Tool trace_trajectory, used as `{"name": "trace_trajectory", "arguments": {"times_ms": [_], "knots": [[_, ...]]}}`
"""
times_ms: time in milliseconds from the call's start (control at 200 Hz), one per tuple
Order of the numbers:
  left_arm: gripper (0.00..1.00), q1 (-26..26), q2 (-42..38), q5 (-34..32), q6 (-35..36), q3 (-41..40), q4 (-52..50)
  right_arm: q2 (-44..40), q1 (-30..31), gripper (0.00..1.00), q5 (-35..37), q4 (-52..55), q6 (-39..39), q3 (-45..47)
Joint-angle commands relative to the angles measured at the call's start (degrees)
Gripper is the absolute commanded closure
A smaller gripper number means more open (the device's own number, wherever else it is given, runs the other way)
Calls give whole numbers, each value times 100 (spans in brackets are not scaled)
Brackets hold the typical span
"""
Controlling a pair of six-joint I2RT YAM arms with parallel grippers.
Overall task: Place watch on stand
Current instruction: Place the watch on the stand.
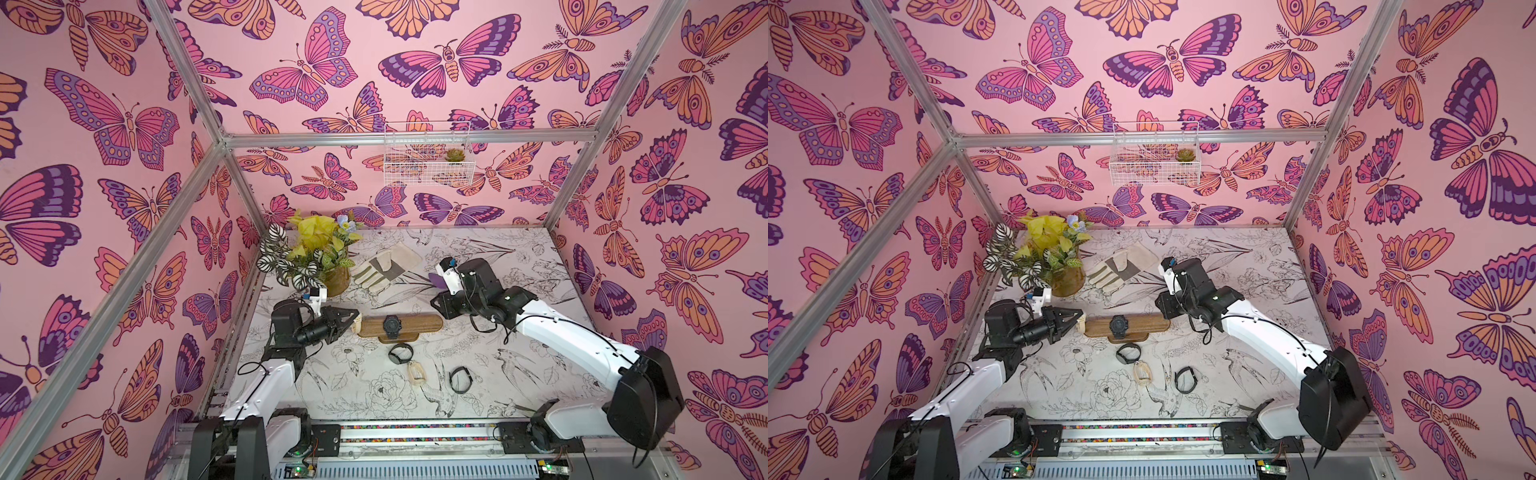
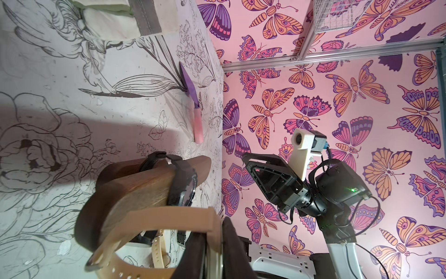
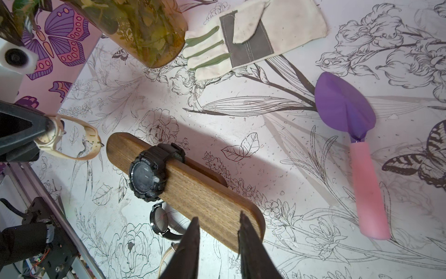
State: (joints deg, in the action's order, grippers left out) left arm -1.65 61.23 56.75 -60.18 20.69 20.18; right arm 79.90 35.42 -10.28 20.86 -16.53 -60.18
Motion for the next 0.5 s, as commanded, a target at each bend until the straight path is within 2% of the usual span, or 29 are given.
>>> {"name": "trace_trajectory", "arguments": {"times_ms": [0, 275, 496], "knots": [[84, -28, -41, -178, 382, -126, -310, 56, -75, 70, -56, 120, -58, -46], [84, 9, 170, -323, 600, -77, -420, 225, -79, 71, -295, 167, -15, -95], [84, 267, 460, -498, 740, 122, -419, 273, -81, 71, -402, 172, -68, -125]]}}
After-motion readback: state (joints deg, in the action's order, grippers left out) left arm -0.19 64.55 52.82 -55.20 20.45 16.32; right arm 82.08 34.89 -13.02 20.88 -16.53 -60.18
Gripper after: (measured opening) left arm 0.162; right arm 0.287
